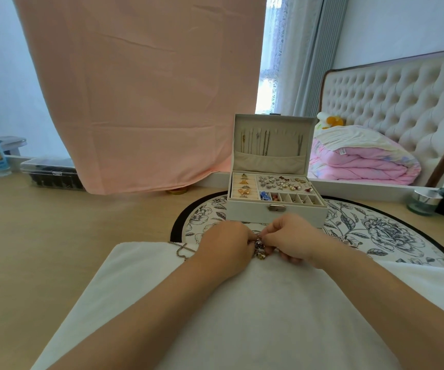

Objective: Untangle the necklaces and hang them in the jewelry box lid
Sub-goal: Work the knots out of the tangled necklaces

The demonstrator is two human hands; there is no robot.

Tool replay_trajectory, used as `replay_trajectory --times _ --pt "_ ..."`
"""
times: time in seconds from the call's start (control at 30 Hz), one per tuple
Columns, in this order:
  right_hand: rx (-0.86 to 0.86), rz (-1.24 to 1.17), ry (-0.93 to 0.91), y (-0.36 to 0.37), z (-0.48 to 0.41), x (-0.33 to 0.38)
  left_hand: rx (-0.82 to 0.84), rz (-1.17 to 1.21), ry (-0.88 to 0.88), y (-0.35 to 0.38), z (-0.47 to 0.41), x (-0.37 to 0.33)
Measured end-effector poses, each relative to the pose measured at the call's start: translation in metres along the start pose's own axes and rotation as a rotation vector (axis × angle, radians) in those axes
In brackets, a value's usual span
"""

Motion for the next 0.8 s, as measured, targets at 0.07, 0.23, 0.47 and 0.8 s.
replay_trajectory --times 0.07,0.23,0.47,0.8 --pt "-0.011 -0.009 0.003 0.001 0.000 0.000 0.087 -0.052 -0.038 0.006 -0.013 -0.002" --pt "-0.041 -0.012 0.002 0.000 -0.003 -0.004 0.138 -0.156 -0.072 0.011 -0.035 -0.005" --pt "-0.091 0.061 -0.010 -0.008 -0.012 -0.012 0.008 0.071 -0.049 0.000 -0.024 0.005" --pt "0.021 -0.204 -0.329 -0.010 0.006 0.022 -0.222 0.850 -0.014 -0.034 -0.002 0.008"
Point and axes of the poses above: each hand's wrist, its own z-axis away from the middle knuckle, its own y-axis out of the palm, x = y × z, the point moved 7 cm from there along -z, towards the middle knuckle, and after that the axes turned 12 degrees about z, right-handed, at the moved point
